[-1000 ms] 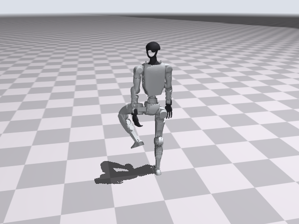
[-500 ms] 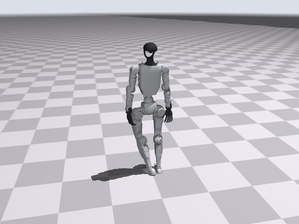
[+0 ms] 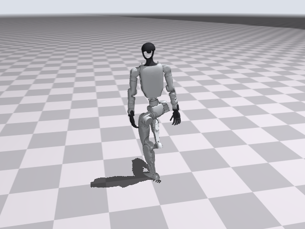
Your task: In place motions
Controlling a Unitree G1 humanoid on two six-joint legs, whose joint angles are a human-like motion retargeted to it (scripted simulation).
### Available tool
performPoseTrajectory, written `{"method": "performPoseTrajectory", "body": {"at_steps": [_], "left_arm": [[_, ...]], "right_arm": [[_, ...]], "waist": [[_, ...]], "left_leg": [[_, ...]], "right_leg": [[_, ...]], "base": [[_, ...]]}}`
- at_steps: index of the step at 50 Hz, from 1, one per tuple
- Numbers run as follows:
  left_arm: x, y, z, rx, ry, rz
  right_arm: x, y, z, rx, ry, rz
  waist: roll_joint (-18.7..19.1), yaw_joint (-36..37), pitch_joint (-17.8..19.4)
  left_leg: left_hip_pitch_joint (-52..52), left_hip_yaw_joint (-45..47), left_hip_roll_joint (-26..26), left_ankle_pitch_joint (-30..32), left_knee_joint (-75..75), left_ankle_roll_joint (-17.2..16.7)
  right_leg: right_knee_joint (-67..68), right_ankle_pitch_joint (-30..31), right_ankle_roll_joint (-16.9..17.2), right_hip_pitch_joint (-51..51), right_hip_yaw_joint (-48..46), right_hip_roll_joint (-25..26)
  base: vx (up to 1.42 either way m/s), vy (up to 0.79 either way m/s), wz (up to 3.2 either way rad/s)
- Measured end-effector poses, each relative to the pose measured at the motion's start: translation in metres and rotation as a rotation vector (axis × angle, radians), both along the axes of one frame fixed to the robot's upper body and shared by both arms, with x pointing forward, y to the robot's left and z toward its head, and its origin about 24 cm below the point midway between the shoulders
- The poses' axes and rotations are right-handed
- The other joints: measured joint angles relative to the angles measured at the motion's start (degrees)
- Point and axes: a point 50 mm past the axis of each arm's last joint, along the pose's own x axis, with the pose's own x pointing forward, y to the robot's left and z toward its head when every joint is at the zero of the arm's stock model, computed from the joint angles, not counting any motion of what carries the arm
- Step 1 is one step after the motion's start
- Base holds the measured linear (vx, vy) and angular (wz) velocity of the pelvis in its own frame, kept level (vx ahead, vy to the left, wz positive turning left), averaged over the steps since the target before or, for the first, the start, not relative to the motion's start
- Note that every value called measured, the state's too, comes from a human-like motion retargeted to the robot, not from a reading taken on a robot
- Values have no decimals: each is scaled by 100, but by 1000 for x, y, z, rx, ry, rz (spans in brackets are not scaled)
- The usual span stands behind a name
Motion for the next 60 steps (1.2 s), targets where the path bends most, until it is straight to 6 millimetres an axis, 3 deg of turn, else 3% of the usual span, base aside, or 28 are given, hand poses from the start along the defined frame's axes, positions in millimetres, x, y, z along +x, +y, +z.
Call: {"method": "performPoseTrajectory", "body": {"at_steps": [5, 8, 11, 12, 13, 15, 17, 19, 22, 23, 24, 25, 28, 30, 35, 39, 44, 48, 53, 56, 57, 58, 60], "left_arm": [[-26, -13, -3, -34, 66, 25], [-43, -18, -3, -47, 101, 44], [-63, -23, -3, -62, 146, 61], [-70, -24, -2, -68, 163, 66], [-77, -24, -1, -73, 180, 68], [-90, -24, 1, -83, 214, 78], [-101, -26, 2, -94, 246, 91], [-98, -29, 1, -96, 245, 106], [-80, -25, -2, -80, 149, 141], [-72, -22, -3, -79, 112, 125], [-66, -18, -3, -77, 93, 103], [-61, -15, -3, -74, 83, 78], [-46, -14, -4, -55, 83, 32], [-44, -15, -4, -50, 64, 41], [-44, -17, -4, -85, 37, 42], [-55, -22, -4, -94, 97, 48], [-67, -27, -3, -126, 138, 45], [-84, -33, -1, -128, 185, 56], [-103, -30, 2, -111, 246, 58], [-107, -26, 3, -90, 266, 69], [-107, -24, 4, -85, 268, 72], [-104, -23, 3, -84, 265, 71], [-95, -21, 2, -78, 248, 63]], "right_arm": [[-1, 1, -1, 3, -20, 11], [-2, -1, 0, -9, -24, 6], [-5, -4, 0, -17, -17, -2], [-5, -5, 1, -18, -13, -6], [-5, -5, 1, -18, -8, -10], [-3, -5, 1, -14, -3, -11], [-2, -5, 1, -11, 5, -13], [8, -3, 0, 0, -13, -25], [37, 2, 0, 32, -100, -11], [45, 2, 0, 43, -130, -10], [51, 2, 0, 51, -148, -4], [55, 1, 1, 58, -161, 4], [62, -1, 2, 33, -161, 27], [60, -2, 2, 2, -148, 39], [63, 2, 1, 29, -137, 93], [60, 7, 0, 43, -138, 105], [55, 9, 0, 52, -113, 100], [40, 12, -1, 59, -71, 99], [22, 12, -2, 58, -29, 89], [11, 9, -1, 46, 6, 88], [6, 7, -1, 38, 18, 85], [2, 3, 0, 25, 30, 80], [-7, -2, 1, 5, 51, 54]], "waist": [[-189, 327, -344], [-292, 544, -519], [-427, 695, -680], [-478, 723, -719], [-514, 741, -717], [-606, 916, -739], [-825, 1192, -869], [-923, 1377, -911], [-1153, 1357, -701], [-1226, 1413, -539], [-1284, 1425, -400], [-1333, 1415, -274], [-1295, 1737, -194], [-1446, 2041, -215], [-1975, 2561, -52], [-2075, 2661, -83], [-1890, 2680, -180], [-1676, 2523, -523], [-1344, 2196, -942], [-983, 1976, -1166], [-829, 1877, -1207], [-691, 1703, -1221], [-439, 1305, -1260]], "left_leg": [[262, 349, -131, 92, -426, -126], [417, 540, -201, 46, -548, -184], [557, 610, -344, -76, -544, -198], [610, 630, -398, -128, -514, -201], [674, 653, -421, -191, -448, -208], [810, 884, -444, -373, -273, -222], [743, 1139, -608, -457, 93, -176], [324, 1355, -541, -188, 865, -153], [-789, 1396, -77, 811, 2993, -279], [-1179, 1263, -54, 1207, 3655, -192], [-1559, 1172, -15, 1220, 4348, -38], [-1932, 1101, 32, 1042, 5055, 149], [-3249, 1410, 1096, 275, 7055, 693], [-4121, 1493, 1490, -5, 8045, 849], [-5864, 1568, 1736, -300, 9504, 573], [-6253, 1610, 1782, -453, 9546, 614], [-5538, 1506, 1709, -536, 9037, 726], [-4256, 1607, 1252, -475, 7790, 525], [-2148, 1308, -234, -75, 4702, -8], [-781, 937, -799, 289, 2309, -120], [-313, 874, -902, 167, 1506, -96], [192, 961, -942, -527, 738, -12], [821, 1572, -817, -581, -264, 160]], "right_leg": [[-1817, 153, 194, 1634, 79, 346], [-3607, 410, 483, 2849, 508, 882], [-5635, 710, 569, 4151, 788, 1073], [-6319, 597, 545, 4607, 786, 1082], [-6950, -48, 432, 5077, 724, 1136], [-7969, -910, -255, 5969, -331, 1073], [-8641, -425, -185, 6163, -249, 967], [-8662, -319, 15, 5995, 349, 785], [-8621, -298, -65, 5839, 450, 565], [-8626, -280, -92, 5892, 529, 523], [-8637, -258, -121, 5962, 547, 487], [-8652, -235, -151, 6040, 534, 453], [-8622, -195, -250, 5928, 542, 587], [-8518, -187, -305, 5773, 803, 556], [-8124, -257, -476, 5482, 1551, 394], [-7749, -328, -511, 5182, 1797, 385], [-8026, -205, -324, 5335, 1691, 369], [-8497, -42, -104, 5518, 1538, 314], [-8751, -87, 37, 5709, 1158, 341], [-8738, -241, 37, 5810, 979, 625], [-8708, -310, 33, 5860, 905, 754], [-8647, -408, 47, 5926, 765, 824], [-8606, -559, 94, 6076, 464, 955]], "base": [[11, -5, -36], [16, 0, -40], [22, 4, -24], [23, 8, -2], [22, 10, -20], [21, 11, -69], [14, 14, -116], [-11, 16, -42], [-27, 12, -11], [-20, 12, -12], [-13, 12, 23], [-13, 9, 28], [-13, 5, -21], [-6, 1, -83], [-3, 4, -79], [2, 6, -14], [2, 9, -12], [9, 10, 2], [18, 4, 27], [22, -4, 31], [20, -9, 69], [18, -10, 120], [15, -12, 168]]}}
